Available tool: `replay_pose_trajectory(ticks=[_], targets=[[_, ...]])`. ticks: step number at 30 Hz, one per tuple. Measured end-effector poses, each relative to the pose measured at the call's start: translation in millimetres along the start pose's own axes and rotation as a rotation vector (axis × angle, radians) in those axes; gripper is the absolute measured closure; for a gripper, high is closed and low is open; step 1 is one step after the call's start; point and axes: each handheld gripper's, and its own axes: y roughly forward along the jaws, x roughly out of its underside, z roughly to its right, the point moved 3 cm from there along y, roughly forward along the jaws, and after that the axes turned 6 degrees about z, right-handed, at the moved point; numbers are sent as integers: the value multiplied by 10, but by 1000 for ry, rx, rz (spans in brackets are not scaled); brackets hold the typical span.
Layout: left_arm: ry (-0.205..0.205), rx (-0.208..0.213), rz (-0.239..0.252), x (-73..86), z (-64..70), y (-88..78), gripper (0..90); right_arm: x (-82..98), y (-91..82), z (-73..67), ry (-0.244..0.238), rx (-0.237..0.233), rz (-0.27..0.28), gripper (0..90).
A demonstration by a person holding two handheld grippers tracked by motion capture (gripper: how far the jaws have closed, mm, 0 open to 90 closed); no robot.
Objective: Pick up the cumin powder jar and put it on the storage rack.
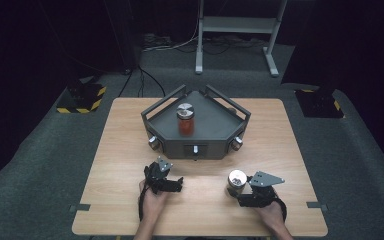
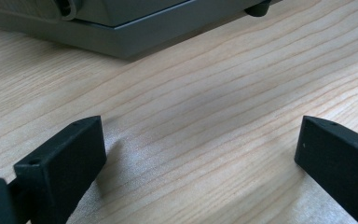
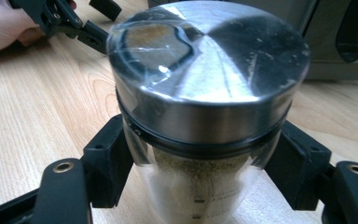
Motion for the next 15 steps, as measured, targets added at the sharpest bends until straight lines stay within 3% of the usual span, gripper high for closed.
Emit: replay_pose_trajectory(ticks=[15], targets=[[0,0,0,1,0,0,18,2,-35,10,-1,7,15,309]])
